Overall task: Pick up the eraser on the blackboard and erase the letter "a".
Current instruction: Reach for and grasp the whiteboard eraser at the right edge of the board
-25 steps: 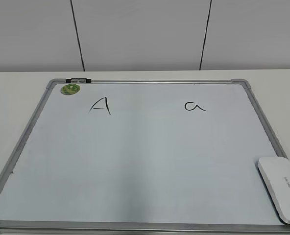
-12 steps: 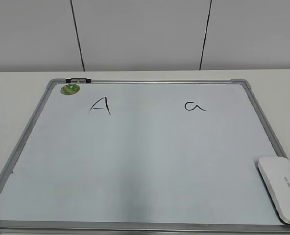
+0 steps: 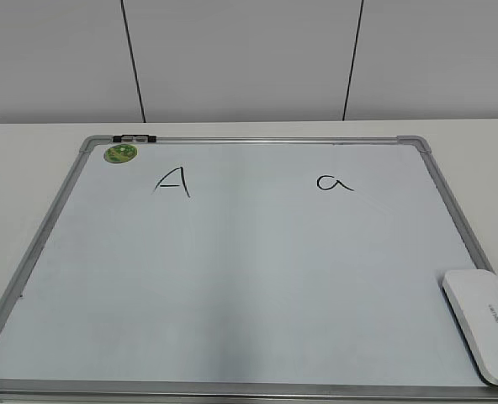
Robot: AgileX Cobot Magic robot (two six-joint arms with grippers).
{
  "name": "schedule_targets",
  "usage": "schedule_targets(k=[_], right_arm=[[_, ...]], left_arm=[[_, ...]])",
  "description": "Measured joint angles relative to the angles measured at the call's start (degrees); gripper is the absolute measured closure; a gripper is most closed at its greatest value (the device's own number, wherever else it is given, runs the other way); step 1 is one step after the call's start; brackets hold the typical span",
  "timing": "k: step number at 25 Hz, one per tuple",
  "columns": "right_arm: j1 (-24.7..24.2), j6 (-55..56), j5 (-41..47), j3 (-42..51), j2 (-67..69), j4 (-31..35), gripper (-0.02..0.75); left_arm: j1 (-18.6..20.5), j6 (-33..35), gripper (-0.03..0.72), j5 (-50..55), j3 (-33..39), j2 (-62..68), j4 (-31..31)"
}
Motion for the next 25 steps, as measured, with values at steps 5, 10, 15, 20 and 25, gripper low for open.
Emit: schedule_targets(k=[5, 10, 15, 20, 25], right_arm=[[0.00, 0.00, 0.00, 0.00, 0.00, 0.00, 0.152], [0.00, 0.00, 0.00, 0.00, 0.00, 0.00, 0.152], [0.00, 0.00, 0.00, 0.00, 0.00, 0.00, 0.152], [0.00, 0.00, 0.00, 0.00, 0.00, 0.00, 0.152], [0.00, 0.00, 0.00, 0.00, 0.00, 0.00, 0.152]], left_arm=[[0.00, 0.00, 0.372, -0.10, 0.00, 0.00, 0.00], [0.00, 0.00, 0.355, -0.10, 0.00, 0.00, -0.35], [0.00, 0.00, 0.207, -0.20, 0.00, 0.00, -0.35], [0.00, 0.00, 0.135, -0.47, -2.78, 3.89, -0.35], [0.00, 0.00, 0.129, -5.36, -5.08, 14.48, 0.12]])
